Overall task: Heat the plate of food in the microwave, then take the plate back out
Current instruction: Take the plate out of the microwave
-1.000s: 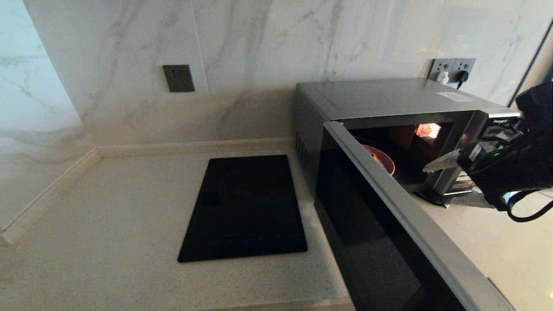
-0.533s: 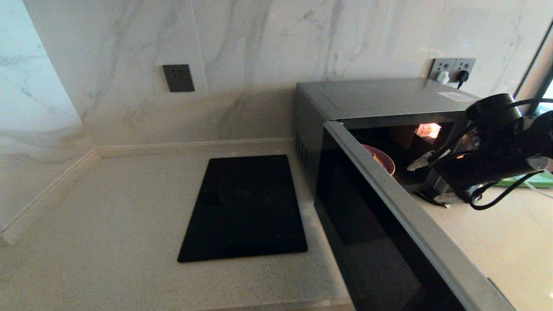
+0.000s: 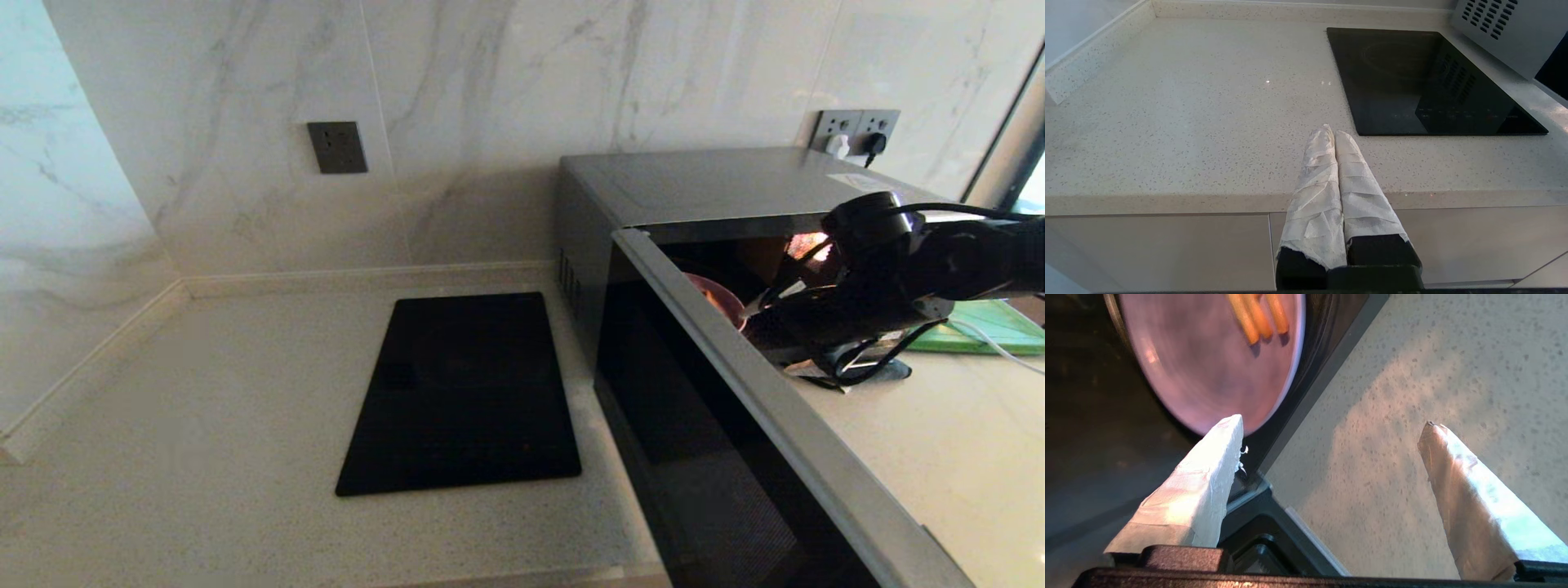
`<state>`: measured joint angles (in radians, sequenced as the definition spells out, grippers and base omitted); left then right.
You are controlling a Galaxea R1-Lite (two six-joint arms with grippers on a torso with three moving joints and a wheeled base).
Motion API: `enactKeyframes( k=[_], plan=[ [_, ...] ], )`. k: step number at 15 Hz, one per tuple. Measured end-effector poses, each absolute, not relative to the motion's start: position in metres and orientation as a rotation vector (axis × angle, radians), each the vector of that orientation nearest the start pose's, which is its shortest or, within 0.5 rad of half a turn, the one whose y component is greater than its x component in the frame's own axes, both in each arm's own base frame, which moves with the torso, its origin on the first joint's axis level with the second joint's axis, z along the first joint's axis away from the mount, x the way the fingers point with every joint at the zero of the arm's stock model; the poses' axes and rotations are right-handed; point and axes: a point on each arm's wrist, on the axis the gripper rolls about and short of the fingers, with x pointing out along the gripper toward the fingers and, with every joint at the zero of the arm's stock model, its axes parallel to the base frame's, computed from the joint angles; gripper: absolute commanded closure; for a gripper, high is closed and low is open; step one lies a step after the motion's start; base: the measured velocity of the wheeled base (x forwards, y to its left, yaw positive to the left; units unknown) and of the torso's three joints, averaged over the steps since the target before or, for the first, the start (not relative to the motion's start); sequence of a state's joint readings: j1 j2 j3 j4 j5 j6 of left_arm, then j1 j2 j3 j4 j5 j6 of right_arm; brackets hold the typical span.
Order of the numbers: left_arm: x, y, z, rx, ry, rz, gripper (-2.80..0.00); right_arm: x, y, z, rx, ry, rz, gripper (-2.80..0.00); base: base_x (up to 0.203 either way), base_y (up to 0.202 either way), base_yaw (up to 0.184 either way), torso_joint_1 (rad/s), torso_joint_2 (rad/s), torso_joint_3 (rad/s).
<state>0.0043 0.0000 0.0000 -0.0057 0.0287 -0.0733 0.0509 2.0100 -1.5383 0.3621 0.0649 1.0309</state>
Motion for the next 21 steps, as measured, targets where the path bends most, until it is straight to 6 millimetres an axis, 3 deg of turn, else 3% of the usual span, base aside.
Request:
enactKeyframes(
  k=[21],
  plan=[
    [-0.023,0.001,0.076,-0.073,-0.007,0.032,0.0,0.421,0.026,0.149,0.955,0.907,-0.399,-2.8,0.0,0.0,0.0,0.0,0.0,0.0]
  ],
)
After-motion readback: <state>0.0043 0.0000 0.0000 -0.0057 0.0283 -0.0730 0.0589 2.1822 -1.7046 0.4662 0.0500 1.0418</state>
